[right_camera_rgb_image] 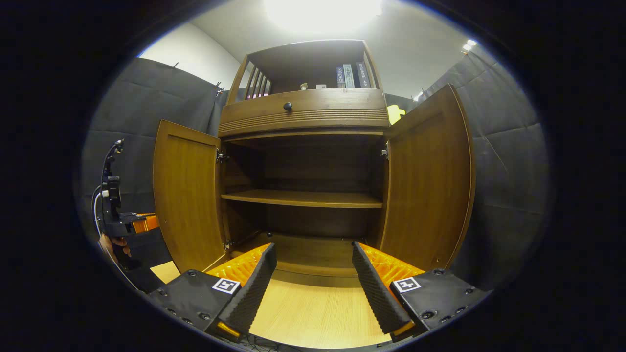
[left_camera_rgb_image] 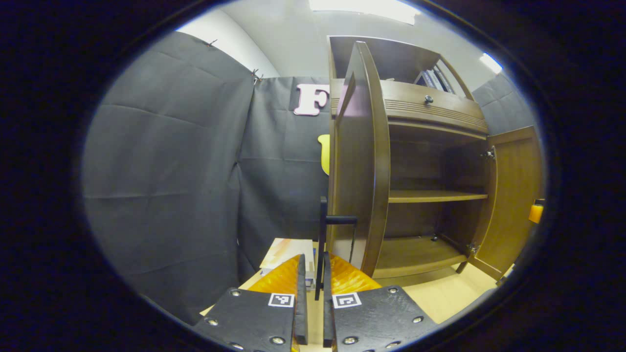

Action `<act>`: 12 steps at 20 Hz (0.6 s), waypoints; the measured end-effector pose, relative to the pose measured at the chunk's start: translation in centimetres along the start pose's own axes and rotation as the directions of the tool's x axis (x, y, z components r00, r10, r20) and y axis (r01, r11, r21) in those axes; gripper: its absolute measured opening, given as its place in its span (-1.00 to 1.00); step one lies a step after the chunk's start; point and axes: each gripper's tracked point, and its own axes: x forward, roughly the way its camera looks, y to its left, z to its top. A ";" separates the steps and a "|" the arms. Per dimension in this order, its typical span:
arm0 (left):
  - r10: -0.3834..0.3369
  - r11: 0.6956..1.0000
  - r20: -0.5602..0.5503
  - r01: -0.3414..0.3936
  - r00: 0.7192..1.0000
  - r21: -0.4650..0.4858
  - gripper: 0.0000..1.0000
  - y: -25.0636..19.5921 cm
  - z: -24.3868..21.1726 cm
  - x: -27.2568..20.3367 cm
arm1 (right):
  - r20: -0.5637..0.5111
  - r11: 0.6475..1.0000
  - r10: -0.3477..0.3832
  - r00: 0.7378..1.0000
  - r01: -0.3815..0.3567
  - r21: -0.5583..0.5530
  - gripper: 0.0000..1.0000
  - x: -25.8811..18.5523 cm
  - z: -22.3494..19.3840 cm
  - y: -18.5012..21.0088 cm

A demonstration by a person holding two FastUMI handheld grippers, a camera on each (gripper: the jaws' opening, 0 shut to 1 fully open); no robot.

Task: Open the right door of the double-door shoe cabinet with the right hand, and open the left door with the left hand.

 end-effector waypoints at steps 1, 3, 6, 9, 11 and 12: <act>0.001 1.000 0.001 -0.001 1.000 0.001 -0.74 0.4 0.0 0.0 | 0.001 1.000 -0.003 1.000 0.003 0.003 0.96 0.0 0.0 0.3; -0.007 1.000 0.003 0.007 1.000 0.010 -0.74 1.2 -0.1 0.1 | 0.005 1.000 -0.011 1.000 0.011 0.006 0.96 0.2 0.2 0.9; -0.020 1.000 0.006 0.020 1.000 0.022 -0.74 2.5 0.1 -0.1 | 0.010 1.000 -0.028 1.000 0.028 0.006 0.86 0.3 0.2 1.6; 0.001 1.000 0.017 -0.002 1.000 0.029 -0.74 4.6 0.2 -0.8 | 0.021 0.999 -0.039 0.999 0.039 -0.001 0.96 0.3 0.6 2.1; 0.010 1.000 0.024 -0.010 1.000 0.023 -0.74 5.9 0.7 -1.5 | 0.036 0.999 -0.039 0.999 0.040 -0.012 0.96 0.1 1.2 2.3; 0.006 1.000 0.026 -0.006 1.000 0.015 -0.72 6.1 1.0 -2.0 | 0.047 0.999 -0.039 0.998 0.040 -0.018 1.00 -0.2 1.7 2.4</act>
